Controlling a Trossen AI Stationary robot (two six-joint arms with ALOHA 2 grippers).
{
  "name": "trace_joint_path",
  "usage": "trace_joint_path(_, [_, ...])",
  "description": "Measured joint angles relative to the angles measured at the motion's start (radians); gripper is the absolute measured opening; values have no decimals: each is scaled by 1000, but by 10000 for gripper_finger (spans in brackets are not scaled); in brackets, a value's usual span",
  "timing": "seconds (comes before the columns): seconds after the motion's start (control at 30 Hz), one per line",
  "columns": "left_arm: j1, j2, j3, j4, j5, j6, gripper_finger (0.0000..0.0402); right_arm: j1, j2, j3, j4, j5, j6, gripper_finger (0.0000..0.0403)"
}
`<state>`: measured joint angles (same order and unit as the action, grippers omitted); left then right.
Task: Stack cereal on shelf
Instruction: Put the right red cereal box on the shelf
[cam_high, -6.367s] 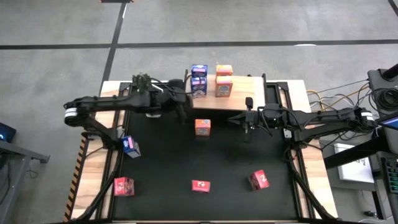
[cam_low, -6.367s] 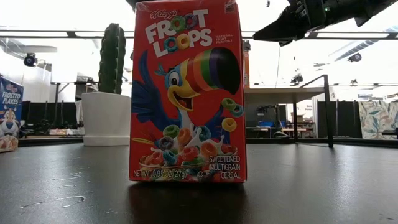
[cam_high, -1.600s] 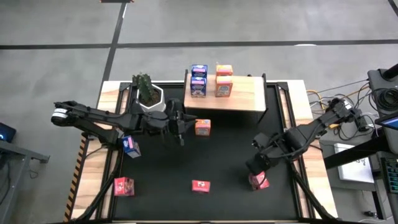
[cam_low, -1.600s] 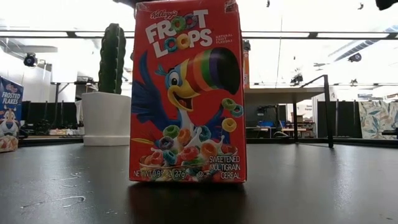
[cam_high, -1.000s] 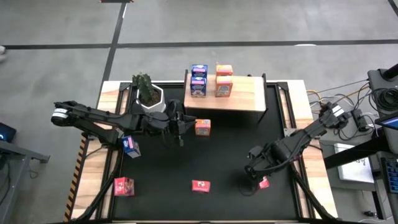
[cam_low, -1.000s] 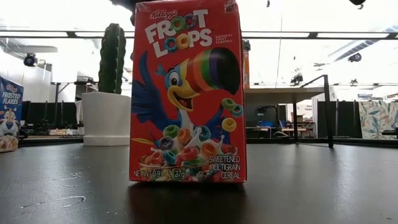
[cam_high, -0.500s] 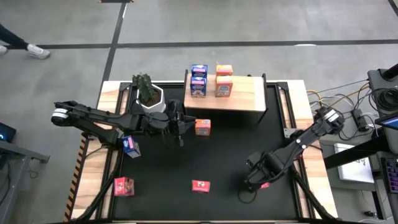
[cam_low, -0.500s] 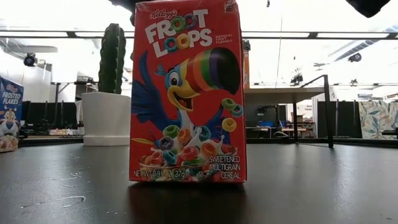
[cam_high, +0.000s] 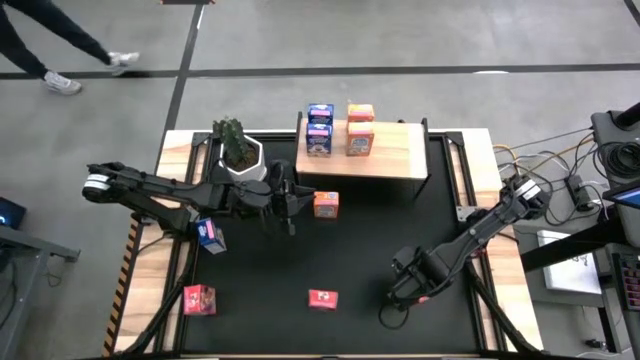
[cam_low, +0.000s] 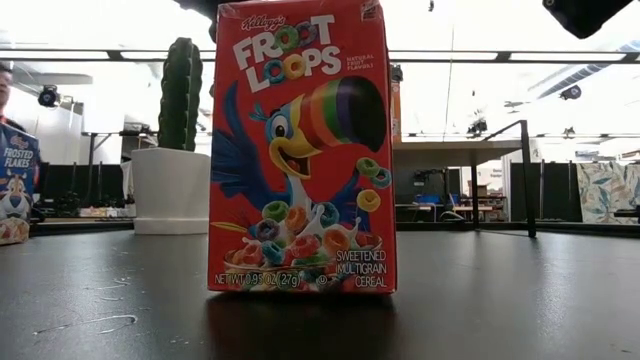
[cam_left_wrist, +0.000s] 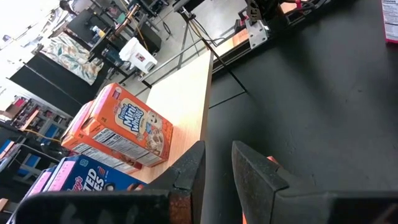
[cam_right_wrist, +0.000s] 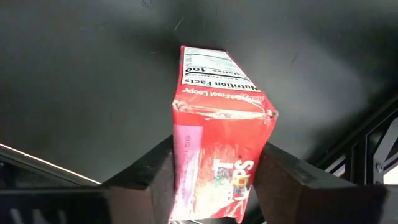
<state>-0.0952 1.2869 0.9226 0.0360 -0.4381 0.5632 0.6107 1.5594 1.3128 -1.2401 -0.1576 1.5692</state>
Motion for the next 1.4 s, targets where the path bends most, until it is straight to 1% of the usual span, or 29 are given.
trace_joint_path(0.13, [0,-1,0,1,0,2,63,-1,-9,6,-1,0,-12,145])
trace_joint_path(0.27, [0,-16,0,2,2,21,58,-22,-41,34,-5,3,-36,138])
trace_joint_path(0.37, [0,-34,-3,1,27,28,52,-53,-68,63,-13,58,-73,137])
trace_joint_path(0.57, [0,-114,-38,20,149,26,42,-147,-113,156,-13,171,-246,137])
trace_joint_path(0.7, [0,-192,-117,115,162,10,41,-230,-119,247,-22,234,-432,137])
trace_joint_path(0.83, [0,-262,-194,233,161,5,41,-343,-118,344,-66,255,-636,137])
trace_joint_path(1.0, [0,-328,-232,251,161,3,41,-515,-117,461,-210,264,-871,137])
trace_joint_path(1.13, [0,-347,-233,250,161,-15,40,-676,-117,548,-331,267,-1045,137])
trace_joint_path(1.33, [0,-340,-233,249,161,-21,40,-902,-105,621,-330,271,-1361,137])
trace_joint_path(1.4, [0,-340,-233,244,161,-22,41,-972,-93,633,-331,273,-1440,137])
